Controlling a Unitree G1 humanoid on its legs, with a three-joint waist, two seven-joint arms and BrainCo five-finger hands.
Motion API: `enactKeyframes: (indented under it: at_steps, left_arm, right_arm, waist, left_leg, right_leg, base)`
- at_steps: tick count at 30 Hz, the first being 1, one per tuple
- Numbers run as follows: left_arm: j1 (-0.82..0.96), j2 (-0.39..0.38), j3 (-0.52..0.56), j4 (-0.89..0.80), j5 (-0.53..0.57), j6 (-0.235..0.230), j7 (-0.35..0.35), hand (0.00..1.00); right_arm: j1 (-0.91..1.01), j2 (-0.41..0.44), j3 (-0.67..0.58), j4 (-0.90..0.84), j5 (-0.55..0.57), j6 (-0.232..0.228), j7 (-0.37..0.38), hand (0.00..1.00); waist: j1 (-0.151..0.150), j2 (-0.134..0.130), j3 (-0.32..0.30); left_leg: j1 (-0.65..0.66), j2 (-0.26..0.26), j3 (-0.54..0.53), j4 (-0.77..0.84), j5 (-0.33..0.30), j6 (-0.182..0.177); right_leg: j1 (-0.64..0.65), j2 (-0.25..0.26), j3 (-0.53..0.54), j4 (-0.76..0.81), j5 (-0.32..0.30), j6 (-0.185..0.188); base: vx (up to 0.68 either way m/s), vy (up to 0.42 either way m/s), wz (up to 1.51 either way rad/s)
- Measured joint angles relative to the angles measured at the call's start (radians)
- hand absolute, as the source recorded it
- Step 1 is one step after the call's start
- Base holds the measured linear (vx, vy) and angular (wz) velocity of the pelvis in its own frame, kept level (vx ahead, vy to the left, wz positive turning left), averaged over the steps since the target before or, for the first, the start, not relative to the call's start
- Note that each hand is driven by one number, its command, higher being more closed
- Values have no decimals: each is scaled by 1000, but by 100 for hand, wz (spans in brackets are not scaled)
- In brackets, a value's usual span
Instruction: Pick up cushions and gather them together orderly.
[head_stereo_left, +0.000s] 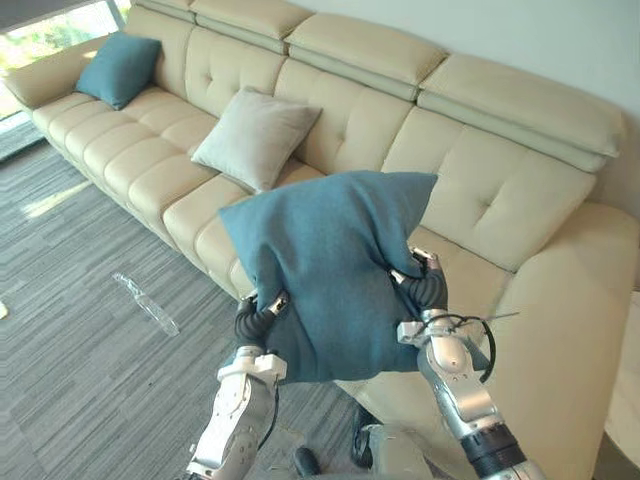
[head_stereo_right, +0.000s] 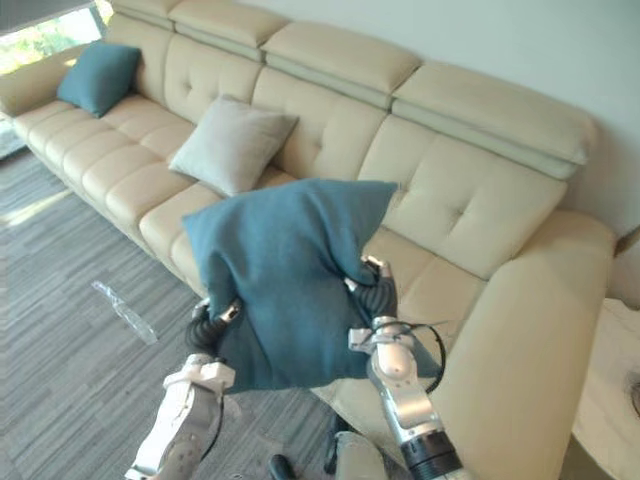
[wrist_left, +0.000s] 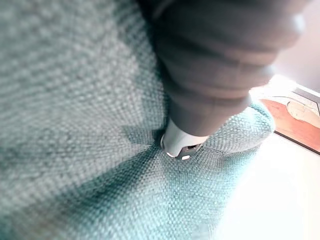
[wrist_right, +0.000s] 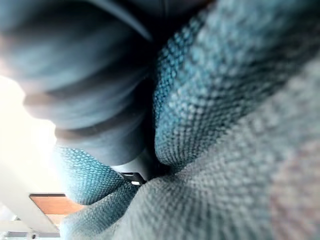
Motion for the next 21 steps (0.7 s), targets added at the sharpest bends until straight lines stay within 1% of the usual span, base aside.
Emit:
enactKeyframes:
  at_steps: [1,2,3,4,5,6,7,8,9,10,11,12,13,14,15,16,17,18,19,20,21]
  left_arm:
    - [11,-7,0,-4,0,0,-14,100]
    - [17,-9,0,-10,0,0,-19,100]
    - [24,-12,-3,-16,0,1,-30,100]
    - [23,-16,-9,-16,0,1,-39,100]
    - [21,-20,-12,-16,0,1,-40,100]
    - [13,-33,-22,-16,0,0,-45,100]
    - [12,-39,-23,-16,0,-1,-49,100]
    - [10,-44,-28,-15,0,-1,-51,100]
    - [11,-42,-29,-12,0,1,-51,100]
    - [15,-35,-29,-5,-1,4,-51,100]
    - [20,-34,-29,-5,0,4,-51,100]
    - [32,-38,-29,-5,1,4,-51,100]
    - [42,-23,-30,12,2,7,-51,100]
    - [50,-22,-30,11,2,9,-51,100]
    - [68,-14,-30,11,2,9,-51,100]
    - [83,-14,-30,11,2,11,-51,100]
    - [94,-13,-32,11,2,14,-51,100]
    - [94,-13,-33,11,2,15,-51,100]
    - [93,-12,-33,11,2,14,-51,100]
    - [93,-11,-32,12,2,13,-51,100]
    - [93,-9,-32,12,3,13,-51,100]
  right_arm:
    - [45,-3,-1,-77,-5,4,0,100]
    - [57,-3,-1,-115,-4,6,0,100]
    - [71,-3,-3,-174,-5,5,0,100]
    - [75,2,-5,-231,-8,-4,0,100]
    - [74,6,-7,-246,-11,-15,0,100]
    - [64,11,-12,-257,-15,-41,0,100]
    - [56,12,-14,-256,-15,-44,0,100]
    - [43,17,-16,-248,-15,-45,0,100]
    - [29,27,-19,-225,-15,-52,0,100]
    - [6,47,-20,-164,-14,-53,0,100]
    - [3,49,-20,-142,-14,-51,0,100]
    - [9,41,-20,-128,-12,-48,0,100]
    - [23,65,-18,-97,-13,-39,1,100]
    - [33,72,-18,-98,-13,-34,5,100]
    - [49,85,-10,-101,-14,-26,10,100]
    - [54,86,1,-104,-17,-26,14,100]
    - [53,83,2,-108,-18,-26,30,100]
    - [54,83,3,-110,-18,-27,35,100]
    - [53,85,3,-111,-18,-28,41,100]
    - [46,85,3,-99,-18,-30,42,100]
    - [40,85,3,-91,-17,-31,42,100]
  waist:
    - [9,8,-1]
    - [19,9,-1]
    - [39,8,-4]
    - [41,1,-12]
    - [40,-5,-18]
    - [42,-17,-26]
    - [43,-20,-27]
    - [44,-23,-28]
    - [48,-27,-26]
    - [63,-23,-28]
    - [69,-14,-32]
    - [75,15,-43]
    - [72,5,-45]
    - [68,-2,-49]
    - [70,-19,-56]
    - [75,-34,-66]
    - [79,-42,-70]
    - [78,-42,-70]
    - [76,-42,-71]
    - [79,-42,-70]
    - [80,-42,-70]
  left_leg:
    - [-78,108,-13,284,-13,14]
    - [-106,151,-24,400,8,8]
    - [-144,198,-57,510,3,1]
    - [-179,225,-101,530,-8,1]
    - [-194,232,-117,512,-13,8]
    - [-206,220,-172,393,-14,9]
    - [-206,206,-202,333,-13,8]
    - [-202,169,-288,214,-11,5]
    - [-186,127,-386,107,-1,-9]
    - [-146,83,-552,-34,34,-57]
    - [-128,76,-614,-76,55,-68]
    - [-107,79,-693,-126,104,-70]
    - [-102,68,-640,-80,123,-121]
    - [-95,67,-608,-80,111,-111]
    - [-79,52,-549,-81,100,-94]
    - [-64,43,-495,-82,92,-80]
    - [-44,36,-417,-81,77,-61]
    - [-37,35,-390,-81,72,-54]
    - [-25,35,-339,-82,70,-51]
    - [-8,38,-279,-103,70,-50]
    - [1,40,-254,-114,70,-50]
  right_leg:
    - [56,36,1,-16,-16,-13]
    - [82,52,10,-28,-23,-22]
    - [120,69,34,-42,-35,-32]
    - [151,73,63,-65,-41,-29]
    - [155,71,80,-74,-41,-28]
    - [164,55,134,-91,-36,-20]
    - [165,47,155,-94,-33,-15]
    - [166,33,211,-103,-25,-3]
    - [172,20,262,-115,-19,6]
    - [178,10,340,-127,-12,19]
    - [178,13,373,-128,-14,35]
    - [178,24,420,-128,-25,97]
    - [180,11,488,-131,-24,144]
    - [173,7,496,-128,-18,153]
    - [154,-3,525,-103,-27,175]
    - [135,-7,545,-81,-34,181]
    - [106,-13,554,-52,-35,183]
    - [92,-13,549,-35,-35,182]
    - [60,-17,506,-7,-26,170]
    - [28,-32,383,-4,0,132]
    - [19,-37,314,-12,7,113]
  base:
    - [396,-133,-18]
    - [354,-100,-57]
    - [371,-28,-77]
    - [360,-6,-74]
    - [410,57,-84]
    - [323,93,-76]
    - [348,188,-97]
    - [189,204,-89]
    - [209,313,-150]
    - [176,373,-153]
    - [215,488,-171]
    - [211,536,-155]
    - [176,443,-142]
    - [131,399,-136]
    - [77,270,-125]
    - [75,377,-174]
    - [33,284,-150]
    - [12,298,-145]
    - [-15,174,-131]
    - [-18,140,-130]
    - [-23,78,-132]
